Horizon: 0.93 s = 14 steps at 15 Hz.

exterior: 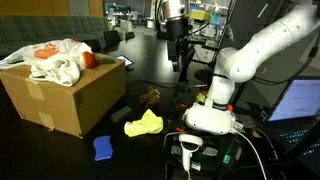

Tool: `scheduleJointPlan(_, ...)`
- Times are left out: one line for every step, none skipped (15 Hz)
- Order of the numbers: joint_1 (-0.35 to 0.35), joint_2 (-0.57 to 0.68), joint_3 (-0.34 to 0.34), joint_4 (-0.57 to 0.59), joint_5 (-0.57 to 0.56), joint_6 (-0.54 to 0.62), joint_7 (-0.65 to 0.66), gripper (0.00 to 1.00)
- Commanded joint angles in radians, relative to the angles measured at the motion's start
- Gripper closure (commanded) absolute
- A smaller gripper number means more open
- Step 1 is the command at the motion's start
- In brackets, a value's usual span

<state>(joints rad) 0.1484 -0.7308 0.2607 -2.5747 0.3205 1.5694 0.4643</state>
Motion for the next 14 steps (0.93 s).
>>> scheduleJointPlan(-0.016, -0.002, 0.012, 0.006, 0.006, -0.006, -0.008, 0.0)
scheduleJointPlan(-0.016, -0.003, 0.012, 0.008, 0.006, -0.006, -0.008, 0.0)
scheduleJointPlan(-0.016, -0.004, 0.012, 0.01, 0.006, -0.006, -0.008, 0.0)
scheduleJointPlan(-0.018, 0.011, 0.009, 0.022, 0.001, -0.007, -0.017, 0.0)
scheduleJointPlan(-0.026, 0.028, 0.007, 0.04, -0.009, -0.013, -0.016, 0.0)
scheduleJointPlan(-0.035, 0.051, 0.003, 0.065, -0.023, -0.021, -0.021, 0.0)
scheduleJointPlan(-0.045, 0.072, 0.001, 0.088, -0.034, -0.024, -0.018, 0.0)
scheduleJointPlan(-0.058, 0.099, 0.003, 0.122, -0.053, -0.025, -0.013, 0.0)
scheduleJointPlan(-0.068, 0.121, 0.002, 0.151, -0.067, -0.03, -0.007, 0.0)
scheduleJointPlan(-0.078, 0.154, 0.0, 0.194, -0.084, -0.027, -0.007, 0.0)
scheduleJointPlan(-0.086, 0.178, -0.004, 0.229, -0.1, -0.033, -0.009, 0.0)
scheduleJointPlan(-0.096, 0.218, -0.005, 0.281, -0.119, -0.035, -0.006, 0.0)
scheduleJointPlan(-0.099, 0.249, -0.006, 0.319, -0.136, -0.034, -0.008, 0.0)
scheduleJointPlan(-0.103, 0.283, -0.006, 0.362, -0.155, -0.031, -0.008, 0.0)
